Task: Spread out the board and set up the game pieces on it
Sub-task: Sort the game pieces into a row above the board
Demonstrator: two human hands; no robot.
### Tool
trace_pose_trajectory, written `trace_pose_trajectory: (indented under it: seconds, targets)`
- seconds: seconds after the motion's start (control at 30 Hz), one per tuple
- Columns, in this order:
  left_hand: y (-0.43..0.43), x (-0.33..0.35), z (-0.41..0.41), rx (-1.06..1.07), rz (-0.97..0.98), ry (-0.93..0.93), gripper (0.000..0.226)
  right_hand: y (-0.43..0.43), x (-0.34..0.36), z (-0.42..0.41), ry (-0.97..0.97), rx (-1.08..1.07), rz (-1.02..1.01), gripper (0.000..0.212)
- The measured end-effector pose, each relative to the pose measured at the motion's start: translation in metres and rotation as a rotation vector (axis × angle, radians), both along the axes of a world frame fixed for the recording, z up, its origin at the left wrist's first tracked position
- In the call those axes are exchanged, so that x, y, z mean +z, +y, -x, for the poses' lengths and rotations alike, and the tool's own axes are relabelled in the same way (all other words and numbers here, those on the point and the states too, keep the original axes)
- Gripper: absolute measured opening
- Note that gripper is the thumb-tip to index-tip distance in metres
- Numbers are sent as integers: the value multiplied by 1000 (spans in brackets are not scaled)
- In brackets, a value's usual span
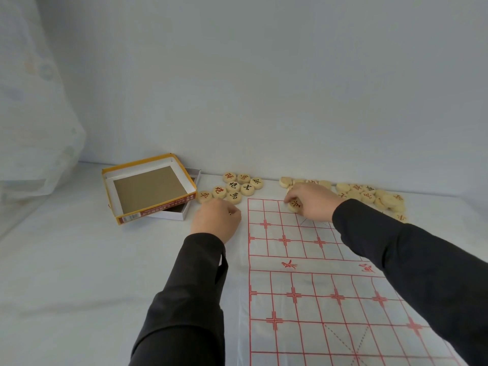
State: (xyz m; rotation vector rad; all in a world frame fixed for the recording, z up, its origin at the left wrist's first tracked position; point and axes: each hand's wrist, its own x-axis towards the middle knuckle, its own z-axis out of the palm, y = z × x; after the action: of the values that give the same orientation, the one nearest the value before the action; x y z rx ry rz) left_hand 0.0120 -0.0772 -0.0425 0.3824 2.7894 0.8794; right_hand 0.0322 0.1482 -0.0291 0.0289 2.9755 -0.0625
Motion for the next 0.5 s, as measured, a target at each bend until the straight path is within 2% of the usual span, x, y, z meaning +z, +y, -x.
trace_pose_trajectory:
  seconds: [0.17,0.37,0.43,0.5]
  targets:
    - [0,0,2,0,2,8,32,-14,5,18,125,-33,117,34]
    - [1,-4,3,-2,5,24,34,-40,-6,50,352,-164,346,46]
    - [0,-4,3,-2,7,27,34,-33,-8,50,432,-235,313,43]
    - [1,-5,3,-2,0,33,33,-20,-12,48,430,-274,156,34]
